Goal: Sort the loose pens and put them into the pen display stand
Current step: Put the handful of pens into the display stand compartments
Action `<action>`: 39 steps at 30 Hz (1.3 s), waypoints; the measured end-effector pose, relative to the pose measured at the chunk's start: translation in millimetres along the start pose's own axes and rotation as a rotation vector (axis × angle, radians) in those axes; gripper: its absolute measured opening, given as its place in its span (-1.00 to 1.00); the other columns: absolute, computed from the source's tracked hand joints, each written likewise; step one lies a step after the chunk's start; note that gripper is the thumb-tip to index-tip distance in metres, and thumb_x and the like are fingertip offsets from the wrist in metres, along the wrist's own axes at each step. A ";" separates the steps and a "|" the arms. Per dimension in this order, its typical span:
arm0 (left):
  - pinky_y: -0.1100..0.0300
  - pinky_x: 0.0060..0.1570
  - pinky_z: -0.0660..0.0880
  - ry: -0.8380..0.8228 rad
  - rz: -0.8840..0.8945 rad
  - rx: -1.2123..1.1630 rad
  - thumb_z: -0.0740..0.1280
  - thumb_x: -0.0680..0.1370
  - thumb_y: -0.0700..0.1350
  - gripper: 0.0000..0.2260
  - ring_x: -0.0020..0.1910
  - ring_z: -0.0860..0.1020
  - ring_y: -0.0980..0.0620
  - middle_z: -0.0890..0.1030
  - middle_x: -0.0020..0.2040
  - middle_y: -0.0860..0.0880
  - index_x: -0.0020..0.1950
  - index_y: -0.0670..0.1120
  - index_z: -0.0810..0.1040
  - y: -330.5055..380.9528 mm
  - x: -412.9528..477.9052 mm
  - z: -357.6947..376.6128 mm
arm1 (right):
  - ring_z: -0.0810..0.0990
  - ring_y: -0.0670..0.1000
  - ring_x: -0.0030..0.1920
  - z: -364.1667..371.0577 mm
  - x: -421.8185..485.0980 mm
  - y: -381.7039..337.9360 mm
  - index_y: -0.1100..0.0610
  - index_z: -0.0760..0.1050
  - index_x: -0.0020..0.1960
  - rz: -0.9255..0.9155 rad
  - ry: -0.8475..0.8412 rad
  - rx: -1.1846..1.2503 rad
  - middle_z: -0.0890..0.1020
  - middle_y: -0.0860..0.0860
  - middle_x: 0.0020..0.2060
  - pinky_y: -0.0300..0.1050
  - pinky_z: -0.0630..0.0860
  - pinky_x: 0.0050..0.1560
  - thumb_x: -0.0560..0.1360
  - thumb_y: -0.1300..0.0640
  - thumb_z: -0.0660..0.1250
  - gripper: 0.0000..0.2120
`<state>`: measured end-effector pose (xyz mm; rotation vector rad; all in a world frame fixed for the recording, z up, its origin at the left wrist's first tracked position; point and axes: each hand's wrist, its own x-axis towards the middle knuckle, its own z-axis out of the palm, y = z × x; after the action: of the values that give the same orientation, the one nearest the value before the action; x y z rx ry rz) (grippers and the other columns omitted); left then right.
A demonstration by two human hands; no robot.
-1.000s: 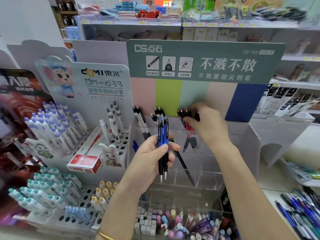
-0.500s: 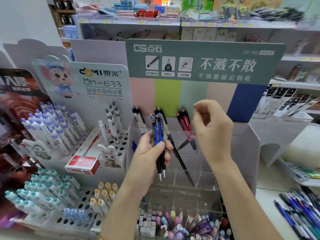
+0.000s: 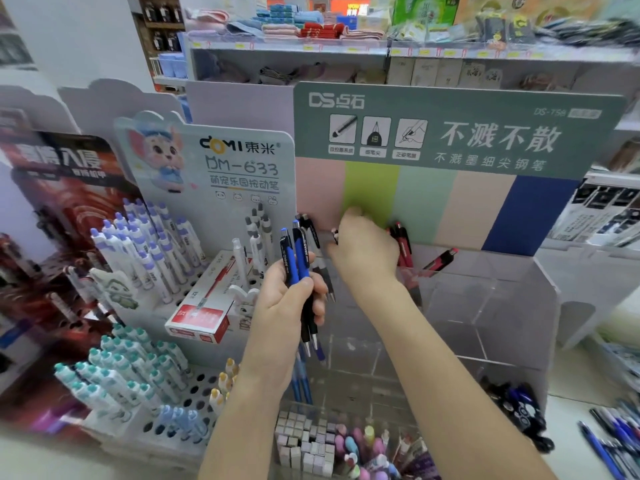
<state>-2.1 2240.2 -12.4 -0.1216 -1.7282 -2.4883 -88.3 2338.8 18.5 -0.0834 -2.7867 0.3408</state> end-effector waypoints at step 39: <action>0.24 -0.40 0.43 -0.068 -0.064 0.022 0.10 0.63 -0.31 -0.77 -0.41 0.44 0.09 0.57 -0.28 -0.03 0.22 -0.10 0.41 3.4 2.0 -11.1 | 0.60 -0.04 -0.29 -38.1 -16.0 16.9 0.14 0.52 0.02 -0.179 0.052 0.801 0.59 -0.01 -0.23 -0.06 0.56 -0.25 0.53 0.09 0.35 -0.87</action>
<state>-3.7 2228.5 -12.8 -0.1538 -1.8131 -2.5372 -60.3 2362.2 44.1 0.3349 -2.3747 1.3298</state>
